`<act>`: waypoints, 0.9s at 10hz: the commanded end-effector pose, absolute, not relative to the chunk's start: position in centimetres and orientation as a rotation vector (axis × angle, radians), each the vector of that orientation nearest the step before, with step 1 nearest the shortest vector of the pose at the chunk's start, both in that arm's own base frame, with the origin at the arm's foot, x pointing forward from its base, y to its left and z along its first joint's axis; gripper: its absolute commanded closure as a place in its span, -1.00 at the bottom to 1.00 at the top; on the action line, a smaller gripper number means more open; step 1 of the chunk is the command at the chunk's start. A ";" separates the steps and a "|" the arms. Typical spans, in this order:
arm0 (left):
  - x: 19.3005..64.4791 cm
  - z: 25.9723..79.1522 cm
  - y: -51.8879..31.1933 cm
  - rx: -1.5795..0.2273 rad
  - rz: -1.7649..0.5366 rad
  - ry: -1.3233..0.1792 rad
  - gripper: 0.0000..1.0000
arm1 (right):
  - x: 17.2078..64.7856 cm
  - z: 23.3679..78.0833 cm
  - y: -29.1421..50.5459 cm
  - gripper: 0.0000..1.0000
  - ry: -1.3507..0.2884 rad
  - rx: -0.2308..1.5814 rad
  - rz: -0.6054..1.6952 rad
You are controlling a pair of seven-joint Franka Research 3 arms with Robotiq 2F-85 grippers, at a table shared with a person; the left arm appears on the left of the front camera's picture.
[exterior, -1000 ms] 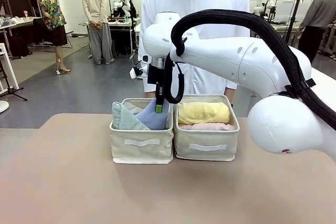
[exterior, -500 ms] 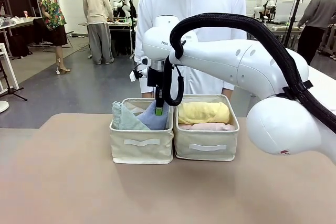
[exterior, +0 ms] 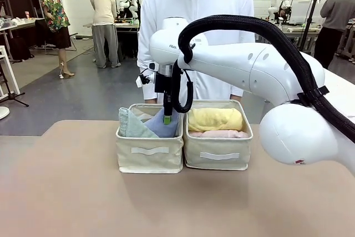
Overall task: Sort the towels based on their folding style.
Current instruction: Pick up another triangle-folded towel from the table and place it in the left Fabric basket.
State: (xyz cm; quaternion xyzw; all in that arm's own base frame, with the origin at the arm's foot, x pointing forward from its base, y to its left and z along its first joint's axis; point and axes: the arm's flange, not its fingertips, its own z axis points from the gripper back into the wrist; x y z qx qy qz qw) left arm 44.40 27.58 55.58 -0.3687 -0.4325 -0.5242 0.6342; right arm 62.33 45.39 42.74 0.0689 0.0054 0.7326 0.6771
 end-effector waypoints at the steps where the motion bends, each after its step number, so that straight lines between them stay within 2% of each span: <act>1: 44.1 55.7 27.5 -0.834 -1.199 -0.978 -1.00 | 65.4 44.1 47.3 -0.67 0.023 0.156 1.651; 2: 44.1 55.7 27.5 -0.834 -1.199 -0.978 -1.00 | 65.5 44.1 47.2 -0.62 0.025 0.156 1.647; 3: 44.1 55.7 27.5 -0.834 -1.199 -0.978 -1.00 | 65.5 44.1 47.2 -1.00 0.028 0.154 1.645; 9: 44.1 55.7 27.5 -0.834 -1.199 -0.978 -1.00 | 65.2 44.7 46.9 -1.00 0.024 0.142 1.647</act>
